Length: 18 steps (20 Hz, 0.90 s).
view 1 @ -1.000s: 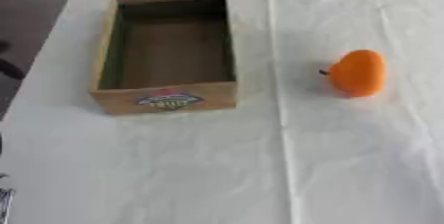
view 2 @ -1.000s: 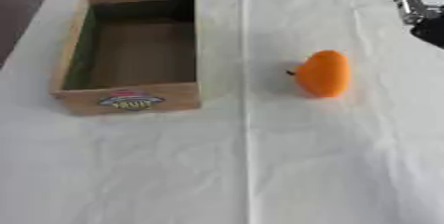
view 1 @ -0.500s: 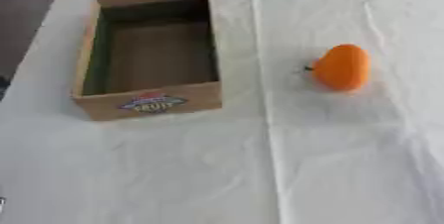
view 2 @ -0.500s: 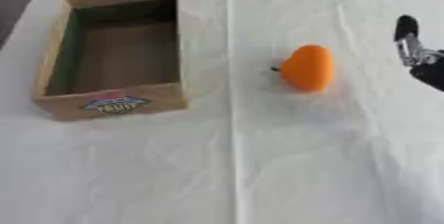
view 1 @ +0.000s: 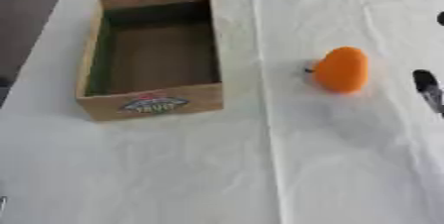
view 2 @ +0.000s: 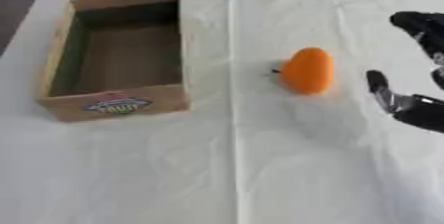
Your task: Pick up objects on the table and place them in the box.
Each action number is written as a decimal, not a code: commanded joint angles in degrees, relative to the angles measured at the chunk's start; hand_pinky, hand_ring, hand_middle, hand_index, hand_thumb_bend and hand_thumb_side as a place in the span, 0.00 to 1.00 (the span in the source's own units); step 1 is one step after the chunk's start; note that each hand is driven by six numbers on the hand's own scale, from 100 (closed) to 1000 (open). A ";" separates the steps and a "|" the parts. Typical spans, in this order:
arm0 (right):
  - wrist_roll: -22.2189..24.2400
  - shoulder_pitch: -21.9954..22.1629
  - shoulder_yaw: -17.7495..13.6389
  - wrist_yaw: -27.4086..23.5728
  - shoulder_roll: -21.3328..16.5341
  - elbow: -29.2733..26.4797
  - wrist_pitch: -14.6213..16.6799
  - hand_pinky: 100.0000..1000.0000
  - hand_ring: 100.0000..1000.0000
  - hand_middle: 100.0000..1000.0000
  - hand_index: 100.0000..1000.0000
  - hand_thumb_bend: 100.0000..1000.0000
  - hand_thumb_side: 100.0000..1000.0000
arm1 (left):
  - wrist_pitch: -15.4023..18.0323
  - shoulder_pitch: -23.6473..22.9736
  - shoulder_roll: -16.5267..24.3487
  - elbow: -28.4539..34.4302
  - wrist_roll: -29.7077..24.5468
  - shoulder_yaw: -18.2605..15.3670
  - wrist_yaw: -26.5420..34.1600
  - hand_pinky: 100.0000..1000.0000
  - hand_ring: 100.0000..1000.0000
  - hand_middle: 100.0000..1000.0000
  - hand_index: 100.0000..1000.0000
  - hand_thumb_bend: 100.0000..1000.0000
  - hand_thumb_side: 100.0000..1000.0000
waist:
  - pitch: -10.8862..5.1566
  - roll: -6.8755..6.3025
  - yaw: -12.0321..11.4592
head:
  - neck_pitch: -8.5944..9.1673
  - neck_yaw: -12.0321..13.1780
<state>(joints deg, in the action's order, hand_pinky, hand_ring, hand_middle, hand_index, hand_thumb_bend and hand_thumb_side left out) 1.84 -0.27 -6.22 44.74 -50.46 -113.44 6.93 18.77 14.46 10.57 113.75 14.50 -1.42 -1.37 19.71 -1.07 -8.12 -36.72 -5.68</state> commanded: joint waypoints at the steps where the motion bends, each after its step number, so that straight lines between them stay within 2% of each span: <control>1: 4.89 -0.70 2.21 0.28 -5.10 -1.15 -1.70 0.96 0.95 0.93 1.00 0.23 0.82 | -0.28 0.16 1.14 0.84 -0.47 0.22 0.58 0.31 0.54 0.57 0.63 0.00 0.93 | -1.51 0.23 -0.05 | 0.17 -0.20; 8: 12.25 -4.61 5.65 -3.62 -9.04 -1.15 -7.67 0.96 0.94 0.92 1.00 0.23 0.80 | -0.74 0.29 1.03 0.84 -1.65 0.78 1.52 0.31 0.54 0.57 0.63 0.00 0.93 | -2.06 0.67 -0.68 | 0.67 -2.76; 18: 20.38 -11.43 8.98 -7.39 -12.17 -0.62 -12.86 0.94 0.94 0.91 1.00 0.25 0.79 | -1.21 0.60 0.91 0.84 -2.77 1.20 1.94 0.31 0.54 0.57 0.63 0.00 0.94 | -1.95 1.21 -1.66 | 1.59 -4.70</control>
<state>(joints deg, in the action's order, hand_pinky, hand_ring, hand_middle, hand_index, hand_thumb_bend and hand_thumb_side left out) 21.14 -11.08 2.96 38.06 -60.01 -113.40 -5.48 17.53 14.63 10.57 113.75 12.03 -0.24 0.44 18.84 0.02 -9.80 -35.67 -10.06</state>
